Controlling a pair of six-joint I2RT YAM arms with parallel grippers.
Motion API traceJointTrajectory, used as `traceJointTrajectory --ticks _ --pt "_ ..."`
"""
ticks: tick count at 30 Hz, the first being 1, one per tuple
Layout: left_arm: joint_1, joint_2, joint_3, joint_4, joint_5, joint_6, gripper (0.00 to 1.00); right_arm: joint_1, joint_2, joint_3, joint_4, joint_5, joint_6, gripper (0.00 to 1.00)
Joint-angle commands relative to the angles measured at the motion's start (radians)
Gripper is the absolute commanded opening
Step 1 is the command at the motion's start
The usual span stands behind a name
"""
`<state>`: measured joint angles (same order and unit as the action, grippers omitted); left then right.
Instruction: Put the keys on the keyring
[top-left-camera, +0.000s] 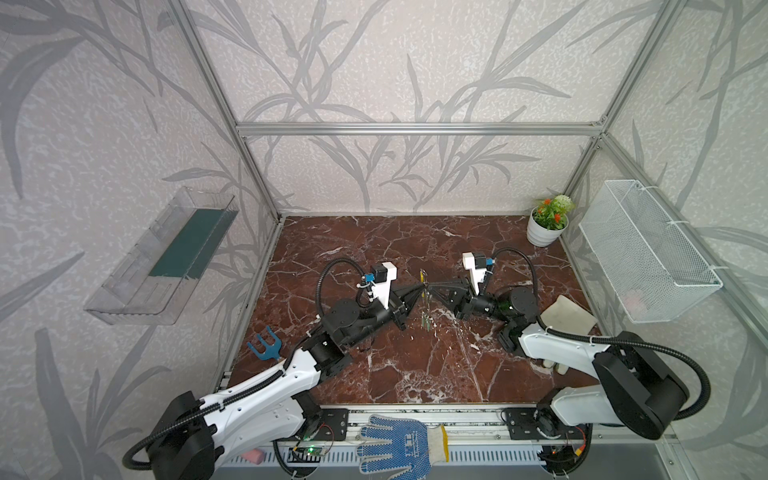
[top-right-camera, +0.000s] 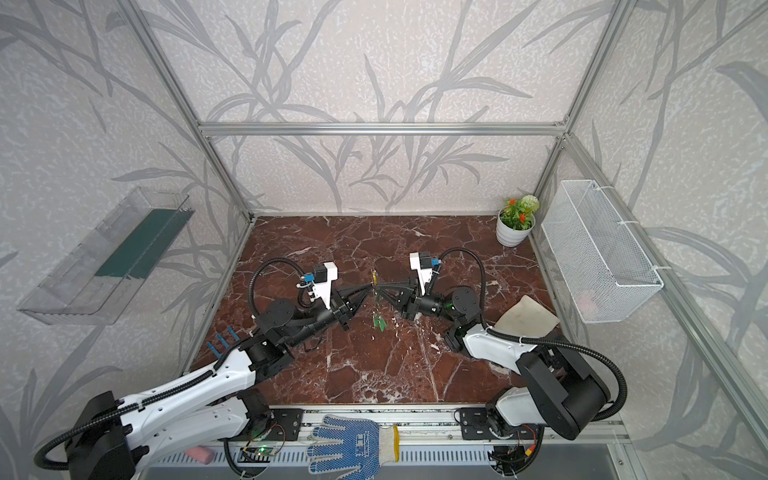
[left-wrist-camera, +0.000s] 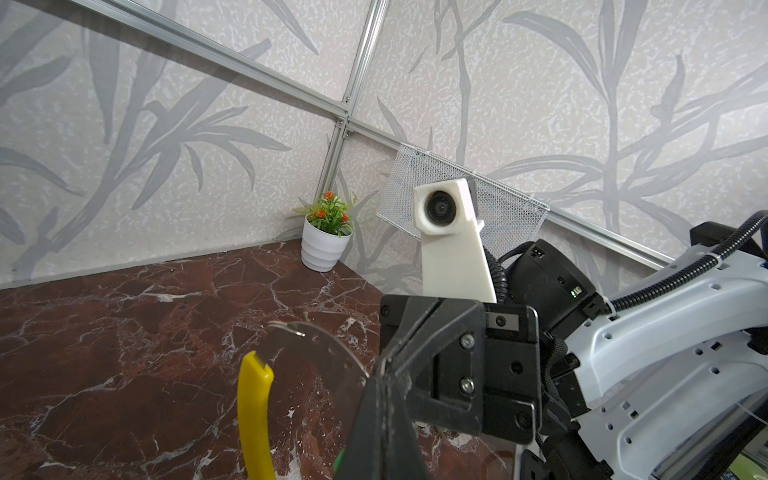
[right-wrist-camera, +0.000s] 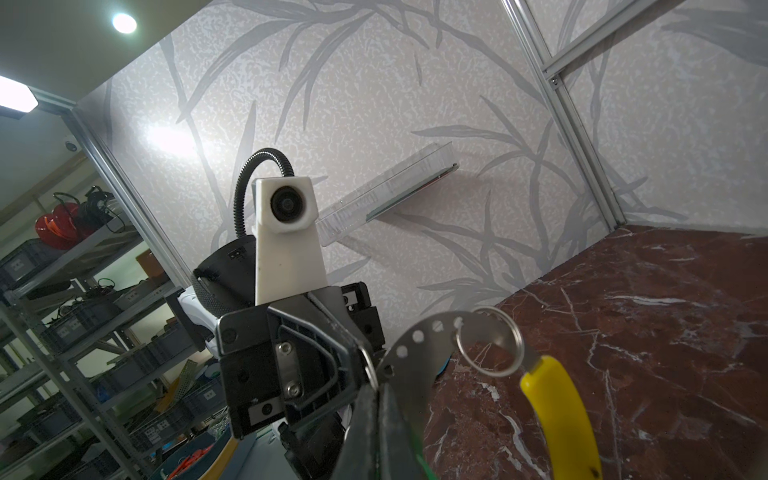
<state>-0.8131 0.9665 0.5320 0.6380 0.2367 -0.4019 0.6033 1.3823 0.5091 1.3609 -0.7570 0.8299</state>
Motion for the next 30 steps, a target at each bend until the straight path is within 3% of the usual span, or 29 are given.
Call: traceJointTrajectory --ticks 1,4,7,14,21,30 --pt "0.000 -0.006 0.014 0.031 0.013 -0.001 0.00 0.001 0.001 0.031 0.046 -0.033 0.003 0.00" --pt "0.000 -0.010 0.013 0.016 0.000 0.002 0.00 0.001 -0.005 0.026 0.046 -0.039 -0.011 0.00" --pt "0.001 -0.027 0.010 -0.021 -0.043 0.001 0.11 -0.001 -0.013 0.013 0.047 -0.041 -0.041 0.00" --pt "0.018 -0.087 0.045 -0.227 -0.064 0.051 0.23 -0.045 -0.016 -0.032 0.040 -0.039 -0.114 0.00" --pt "0.044 -0.120 0.144 -0.522 -0.037 0.135 0.24 -0.050 -0.045 -0.050 -0.083 -0.053 -0.267 0.00" --pt "0.053 -0.051 0.343 -0.905 0.022 0.264 0.24 -0.012 -0.154 -0.023 -0.407 -0.040 -0.494 0.00"
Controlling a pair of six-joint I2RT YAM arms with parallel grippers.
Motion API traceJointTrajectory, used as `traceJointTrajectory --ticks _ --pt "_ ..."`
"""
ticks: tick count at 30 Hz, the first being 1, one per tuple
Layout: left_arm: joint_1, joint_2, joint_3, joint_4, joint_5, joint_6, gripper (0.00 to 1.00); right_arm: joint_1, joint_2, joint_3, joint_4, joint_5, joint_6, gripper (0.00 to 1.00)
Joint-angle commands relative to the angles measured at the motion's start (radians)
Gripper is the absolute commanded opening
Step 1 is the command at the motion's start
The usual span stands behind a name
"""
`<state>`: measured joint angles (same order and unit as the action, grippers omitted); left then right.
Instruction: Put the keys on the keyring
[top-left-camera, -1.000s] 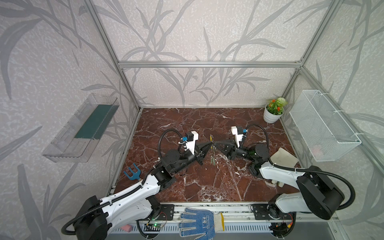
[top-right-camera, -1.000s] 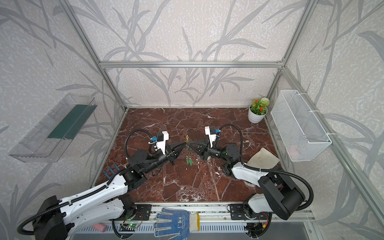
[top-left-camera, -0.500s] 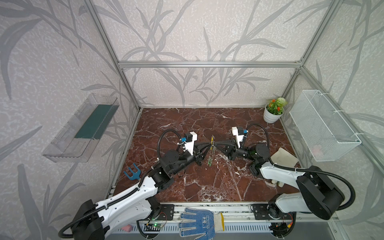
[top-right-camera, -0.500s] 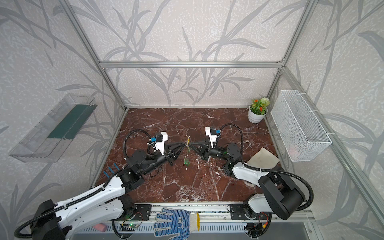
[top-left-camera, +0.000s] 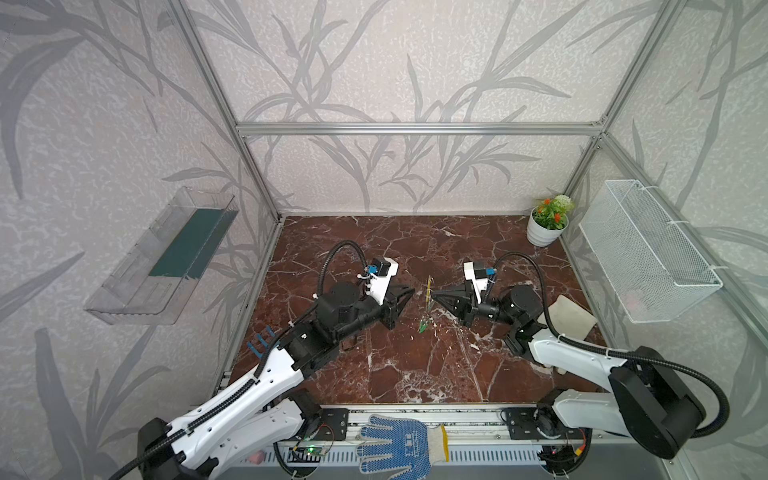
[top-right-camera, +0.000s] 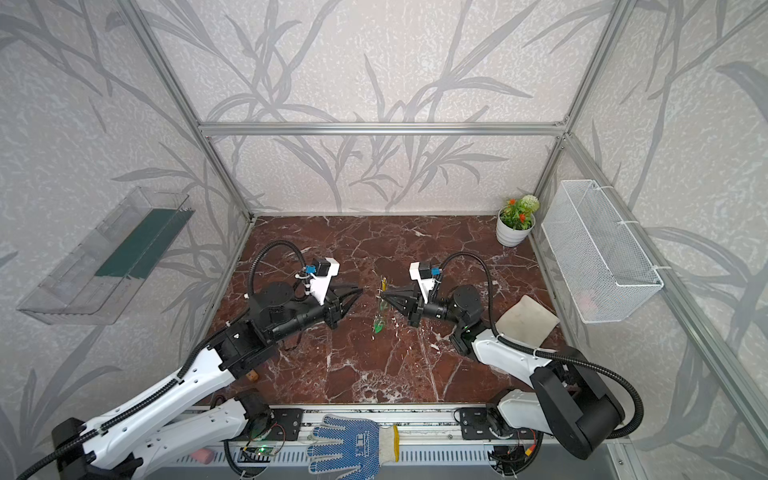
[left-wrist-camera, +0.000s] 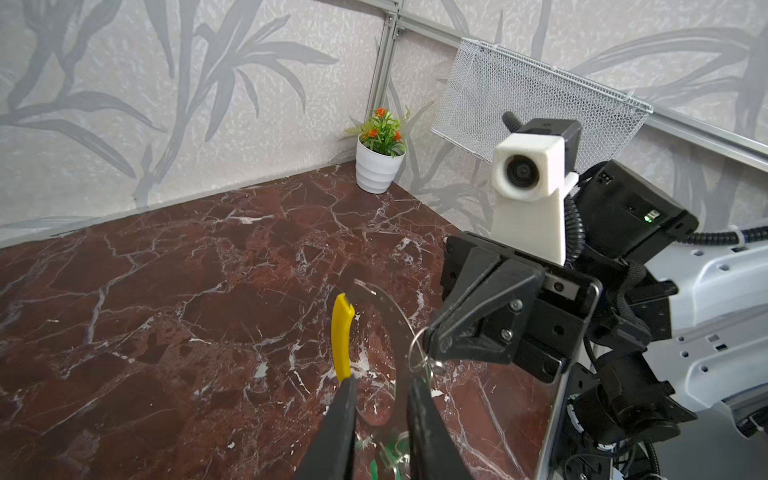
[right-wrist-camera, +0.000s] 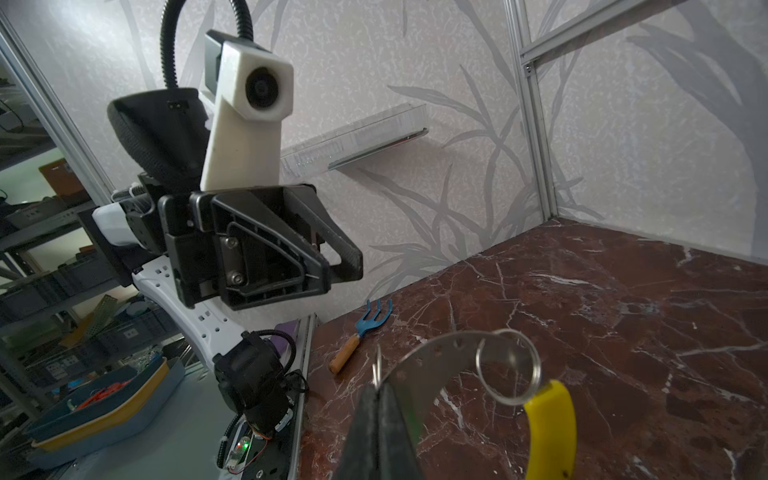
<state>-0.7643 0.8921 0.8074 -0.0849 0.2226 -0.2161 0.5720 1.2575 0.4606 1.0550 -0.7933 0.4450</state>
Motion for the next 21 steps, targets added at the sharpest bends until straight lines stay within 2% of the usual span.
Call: traceJointTrajectory --ticks 1,9,15,21 --pt "0.005 0.037 0.092 -0.219 0.044 0.098 0.24 0.026 -0.030 0.032 -0.124 -0.006 -0.125 0.00" --pt "0.006 0.152 0.237 -0.446 0.125 0.239 0.22 0.058 -0.013 0.055 -0.205 -0.023 -0.208 0.00" --pt "0.008 0.207 0.256 -0.483 0.159 0.280 0.19 0.074 -0.012 0.070 -0.278 -0.014 -0.274 0.00" --pt "0.011 0.224 0.257 -0.471 0.174 0.292 0.16 0.077 -0.006 0.072 -0.276 -0.020 -0.273 0.00"
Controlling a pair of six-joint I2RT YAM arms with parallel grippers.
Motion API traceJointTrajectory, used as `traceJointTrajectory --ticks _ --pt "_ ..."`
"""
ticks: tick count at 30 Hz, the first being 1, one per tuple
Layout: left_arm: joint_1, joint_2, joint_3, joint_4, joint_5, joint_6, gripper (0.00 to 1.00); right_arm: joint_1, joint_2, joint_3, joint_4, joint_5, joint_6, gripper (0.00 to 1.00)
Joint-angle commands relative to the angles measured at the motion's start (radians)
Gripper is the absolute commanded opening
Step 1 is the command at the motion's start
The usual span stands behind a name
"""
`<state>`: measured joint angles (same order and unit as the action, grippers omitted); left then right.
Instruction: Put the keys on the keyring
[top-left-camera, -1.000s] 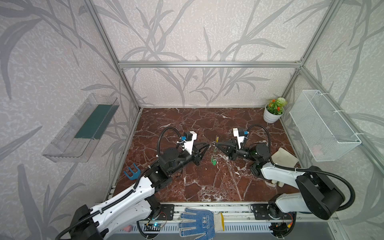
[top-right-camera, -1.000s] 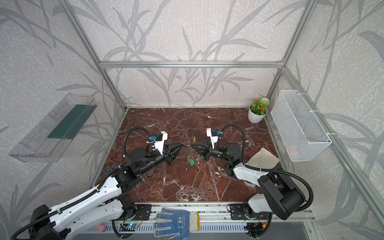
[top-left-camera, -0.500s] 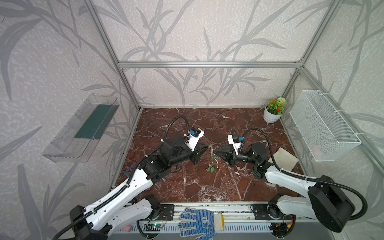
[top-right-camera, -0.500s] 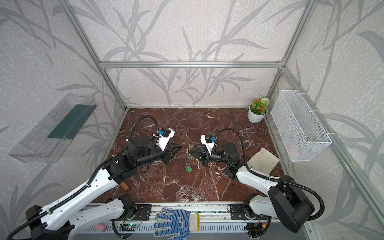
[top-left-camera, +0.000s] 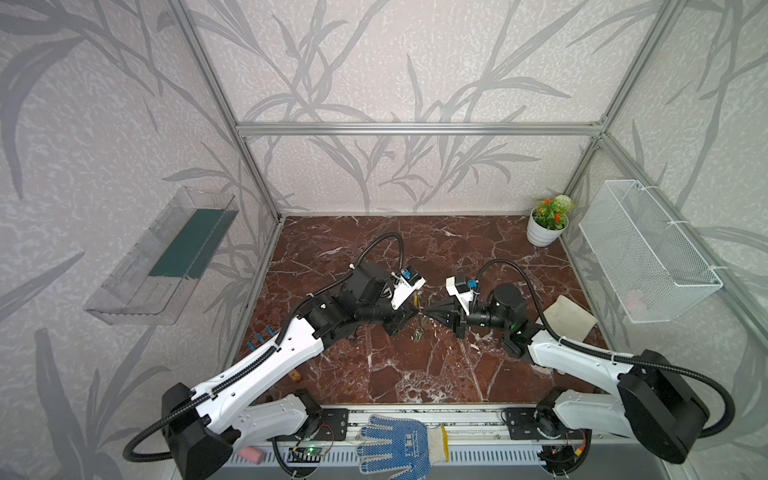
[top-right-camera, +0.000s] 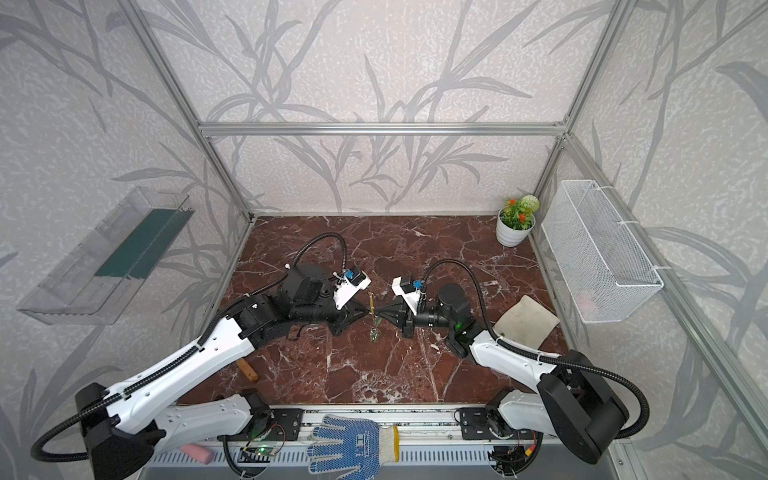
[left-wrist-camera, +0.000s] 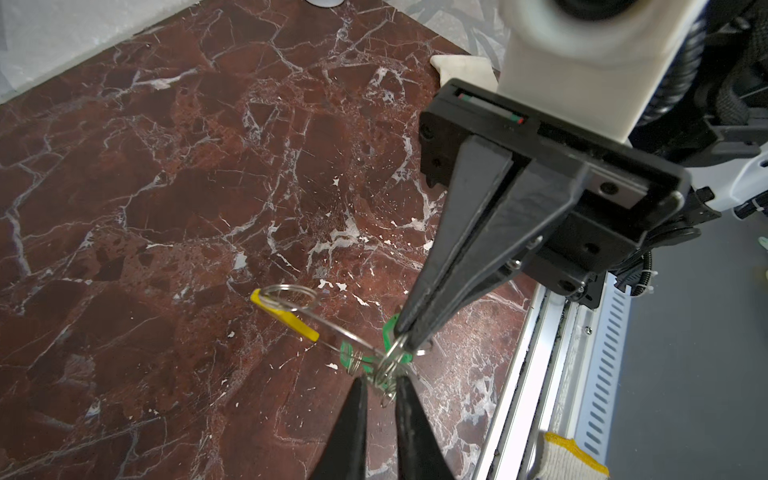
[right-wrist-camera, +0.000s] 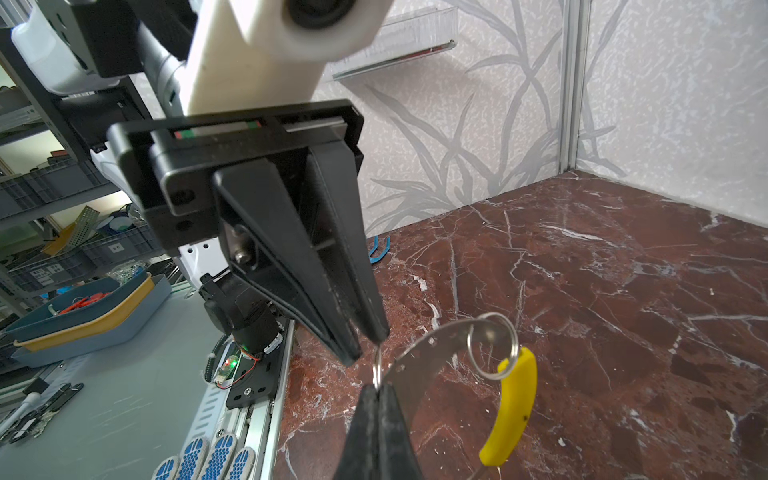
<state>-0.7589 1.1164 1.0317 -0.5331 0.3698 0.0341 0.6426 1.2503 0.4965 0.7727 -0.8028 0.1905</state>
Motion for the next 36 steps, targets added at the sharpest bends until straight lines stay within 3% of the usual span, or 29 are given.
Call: traceJointTrajectory --ticks 1,11,17,26,36 --pt "0.007 0.003 0.033 -0.022 0.025 0.044 0.17 0.006 0.001 0.036 0.007 -0.013 -0.018 0.00" --pt "0.015 0.014 0.030 -0.001 0.063 0.054 0.16 0.010 0.006 0.034 0.030 -0.037 -0.010 0.00" --pt "0.022 0.017 0.037 0.006 0.019 0.049 0.14 0.012 0.005 0.034 0.031 -0.038 -0.009 0.00" --pt "0.023 0.032 0.031 0.003 0.112 0.056 0.13 0.014 0.005 0.034 0.042 -0.045 -0.002 0.00" --pt "0.024 0.037 0.028 0.011 0.125 0.056 0.00 0.014 0.007 0.033 0.047 -0.047 0.002 0.00"
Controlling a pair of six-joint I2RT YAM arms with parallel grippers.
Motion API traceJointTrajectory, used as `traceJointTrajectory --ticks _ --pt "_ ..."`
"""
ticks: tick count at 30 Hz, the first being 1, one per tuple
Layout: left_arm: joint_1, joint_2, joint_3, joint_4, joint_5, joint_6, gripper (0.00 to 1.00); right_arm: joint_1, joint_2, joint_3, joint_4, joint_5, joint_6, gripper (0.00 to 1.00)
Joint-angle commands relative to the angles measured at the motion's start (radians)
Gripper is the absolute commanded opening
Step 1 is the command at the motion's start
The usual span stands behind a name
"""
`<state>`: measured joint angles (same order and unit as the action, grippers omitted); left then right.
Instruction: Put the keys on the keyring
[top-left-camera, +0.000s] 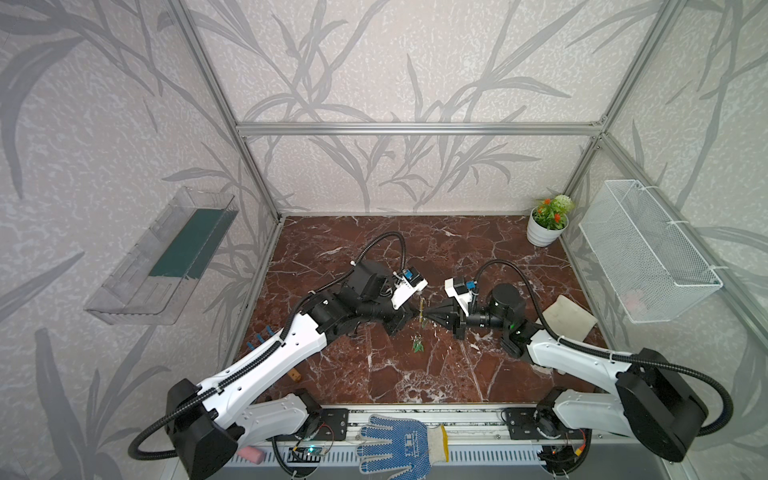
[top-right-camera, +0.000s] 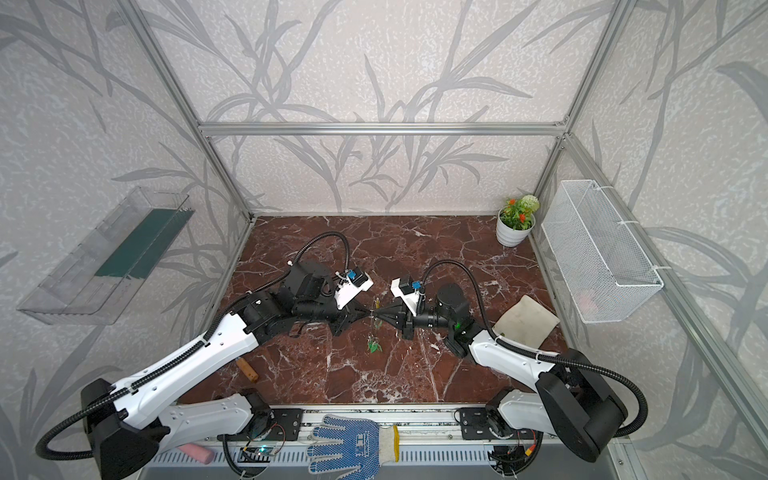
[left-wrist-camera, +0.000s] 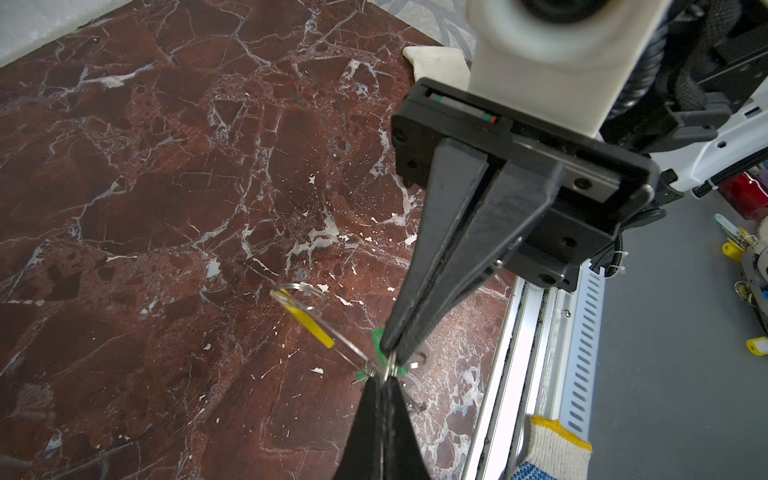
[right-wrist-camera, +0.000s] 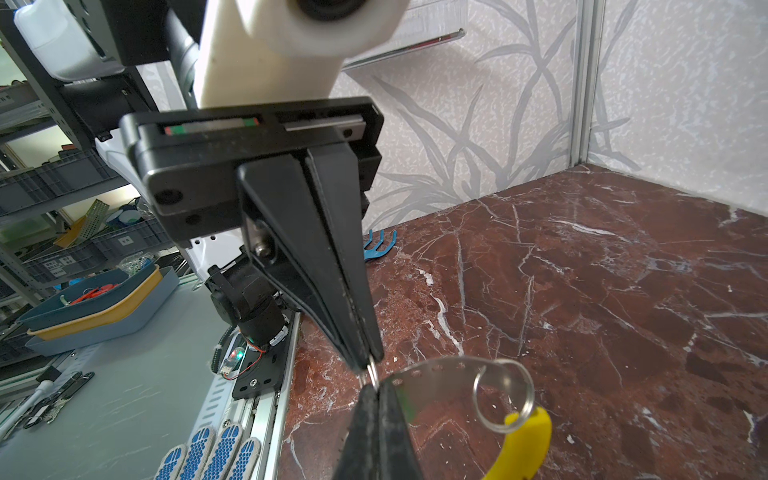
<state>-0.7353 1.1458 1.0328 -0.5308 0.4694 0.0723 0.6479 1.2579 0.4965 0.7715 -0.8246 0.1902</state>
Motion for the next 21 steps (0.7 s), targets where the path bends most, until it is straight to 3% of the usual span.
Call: traceJointTrajectory --ticks 1,5,7,8,15,21 --pt "-0.001 0.007 0.026 0.013 0.028 0.016 0.00 0.009 -0.001 0.033 0.049 -0.025 0.003 0.00" --pt "0.000 -0.006 0.011 0.042 0.003 0.005 0.00 0.009 -0.014 0.024 0.048 0.011 0.004 0.02" --pt "0.000 -0.026 -0.008 0.075 -0.020 -0.005 0.00 0.009 -0.032 0.013 0.046 0.055 -0.003 0.17" --pt "0.000 -0.038 -0.022 0.101 -0.032 -0.015 0.00 0.009 -0.047 0.003 0.046 0.090 -0.007 0.20" --pt "0.000 -0.115 -0.121 0.289 -0.078 -0.099 0.00 0.007 -0.186 -0.076 0.054 0.301 -0.055 0.20" --pt "0.001 -0.151 -0.180 0.447 -0.094 -0.173 0.00 0.008 -0.191 -0.085 0.089 0.280 -0.043 0.23"
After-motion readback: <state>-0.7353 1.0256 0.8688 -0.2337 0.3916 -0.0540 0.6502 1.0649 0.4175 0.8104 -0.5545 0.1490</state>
